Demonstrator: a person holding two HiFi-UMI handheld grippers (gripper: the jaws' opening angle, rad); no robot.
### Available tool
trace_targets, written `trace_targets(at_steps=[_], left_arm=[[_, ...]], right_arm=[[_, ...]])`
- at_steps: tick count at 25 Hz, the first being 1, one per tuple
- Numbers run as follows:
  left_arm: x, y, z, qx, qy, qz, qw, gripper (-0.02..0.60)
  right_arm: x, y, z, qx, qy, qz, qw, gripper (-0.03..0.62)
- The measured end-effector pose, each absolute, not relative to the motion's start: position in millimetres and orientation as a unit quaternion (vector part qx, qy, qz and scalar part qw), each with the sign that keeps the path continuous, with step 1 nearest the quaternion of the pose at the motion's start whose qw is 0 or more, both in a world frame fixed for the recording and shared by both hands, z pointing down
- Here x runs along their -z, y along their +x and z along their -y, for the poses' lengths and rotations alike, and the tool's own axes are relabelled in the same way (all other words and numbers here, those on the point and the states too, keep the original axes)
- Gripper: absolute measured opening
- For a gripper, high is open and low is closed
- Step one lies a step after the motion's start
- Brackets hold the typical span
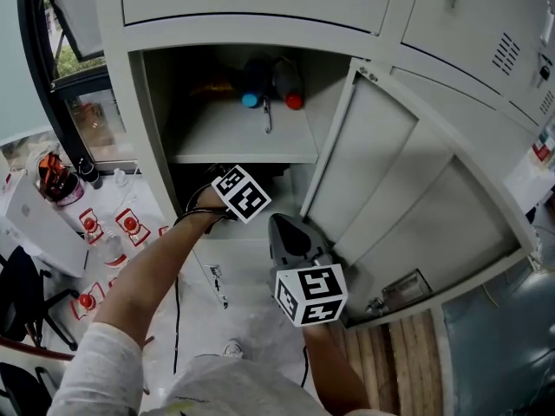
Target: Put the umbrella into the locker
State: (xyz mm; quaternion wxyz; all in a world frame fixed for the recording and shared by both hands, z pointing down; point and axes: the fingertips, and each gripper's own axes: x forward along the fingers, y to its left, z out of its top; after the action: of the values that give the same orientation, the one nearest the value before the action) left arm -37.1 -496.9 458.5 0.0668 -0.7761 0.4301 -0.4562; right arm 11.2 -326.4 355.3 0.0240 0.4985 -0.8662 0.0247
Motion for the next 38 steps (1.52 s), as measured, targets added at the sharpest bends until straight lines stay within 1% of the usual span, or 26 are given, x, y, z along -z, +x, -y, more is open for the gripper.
trace_targets(at_steps=[9, 11, 16, 19, 26, 28, 31, 38], left_arm=[[-439.3, -33.3, 481.8, 0.415, -0.790, -0.446, 0.067, 0.276], [-434.5, -30.4, 476.5, 0.401, -0.797, -0.448, 0.062, 0.264], [-416.9, -24.5, 462.9, 0.364, -0.810, -0.457, 0.063, 0.255], [-407.5, -24.6, 454.7, 0.340, -0.819, -0.459, 0.052, 0.250], [-391.4, -31.9, 435.2, 0.298, -0.829, -0.471, 0.045, 0.195], [-388.8, -31.3, 429.2, 0.273, -0.840, -0.468, 0.032, 0.187], [-380.5, -32.2, 418.0, 0.233, -0.852, -0.468, 0.018, 0.155], [-364.3, -38.0, 385.5, 0.187, -0.860, -0.475, 0.004, 0.155]], right_arm=[[-347.2, 9.5, 318.7, -0.022, 0.495, 0.869, 0.013, 0.003], [-345.5, 9.6, 316.8, -0.021, 0.494, 0.869, 0.012, 0.003], [-343.4, 8.7, 312.7, -0.020, 0.491, 0.871, 0.011, 0.003], [-341.1, 7.2, 311.2, -0.020, 0.489, 0.872, 0.010, 0.003], [-336.2, 6.6, 306.9, -0.015, 0.485, 0.874, 0.012, 0.003], [-334.8, 6.8, 305.5, -0.013, 0.485, 0.875, 0.012, 0.003], [-332.9, 7.4, 303.3, -0.012, 0.484, 0.875, 0.013, 0.003], [-330.8, 7.1, 295.5, -0.008, 0.479, 0.878, 0.018, 0.003]])
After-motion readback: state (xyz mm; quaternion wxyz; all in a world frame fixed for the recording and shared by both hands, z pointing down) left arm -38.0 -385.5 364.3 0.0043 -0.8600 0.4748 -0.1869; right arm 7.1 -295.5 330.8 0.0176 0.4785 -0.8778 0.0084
